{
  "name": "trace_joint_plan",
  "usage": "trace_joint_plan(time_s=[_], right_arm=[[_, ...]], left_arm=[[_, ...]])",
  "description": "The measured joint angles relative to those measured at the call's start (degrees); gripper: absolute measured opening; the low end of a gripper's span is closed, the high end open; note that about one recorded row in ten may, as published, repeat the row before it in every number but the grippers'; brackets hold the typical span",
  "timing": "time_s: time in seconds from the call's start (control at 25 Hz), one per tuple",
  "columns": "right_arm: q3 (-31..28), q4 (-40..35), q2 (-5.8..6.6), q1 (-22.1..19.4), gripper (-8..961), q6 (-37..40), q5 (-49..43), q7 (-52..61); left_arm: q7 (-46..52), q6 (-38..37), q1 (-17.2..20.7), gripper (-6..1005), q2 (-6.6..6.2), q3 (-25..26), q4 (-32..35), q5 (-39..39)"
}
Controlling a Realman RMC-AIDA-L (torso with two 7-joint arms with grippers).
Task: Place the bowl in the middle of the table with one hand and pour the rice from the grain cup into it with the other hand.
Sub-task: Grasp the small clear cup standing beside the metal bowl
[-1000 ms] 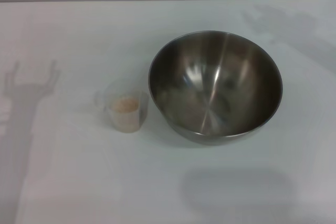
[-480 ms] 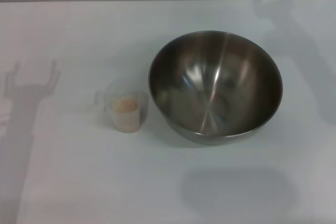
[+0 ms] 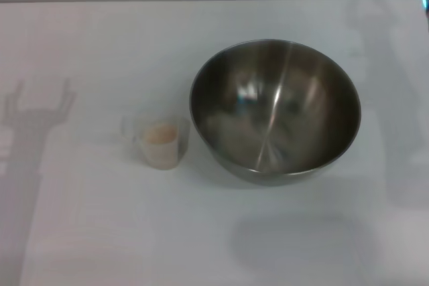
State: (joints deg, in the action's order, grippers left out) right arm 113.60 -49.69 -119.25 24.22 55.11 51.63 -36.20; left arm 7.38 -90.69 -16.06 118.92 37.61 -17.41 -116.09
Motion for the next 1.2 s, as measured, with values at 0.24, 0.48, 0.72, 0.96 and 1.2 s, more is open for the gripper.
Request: trace_joint_plan(time_s=[0.24,0.48,0.72,0.96,1.2], right_arm=[[-1.1,19.6,0.27,0.7,402,19.6,-13.2,39.3],[-1.5,34.7,0.87,1.8,405,25.1,-17.1,57.3],[-4.3,40.9,0.6,-0.5,441,27.8,-20.0,56.6],[-11.7,41.7,1.4,-0.3,666,27.5,-20.0,54.9],[-13.0,41.2,2.04,0.8,783,27.5,-20.2,52.5]], left_arm=[[0.1,-0.1,1.2,836,-0.01,-2.2,-0.2,0.0],[0.2,-0.4,2.7,835,0.03,-7.2,-0.3,0.0],[-0.5,-0.4,4.0,834,0.08,-12.5,-0.1,0.0],[-3.8,1.1,5.6,833,-0.04,-20.6,0.4,0.0],[-9.9,5.0,7.9,833,0.0,-25.7,0.0,0.0]])
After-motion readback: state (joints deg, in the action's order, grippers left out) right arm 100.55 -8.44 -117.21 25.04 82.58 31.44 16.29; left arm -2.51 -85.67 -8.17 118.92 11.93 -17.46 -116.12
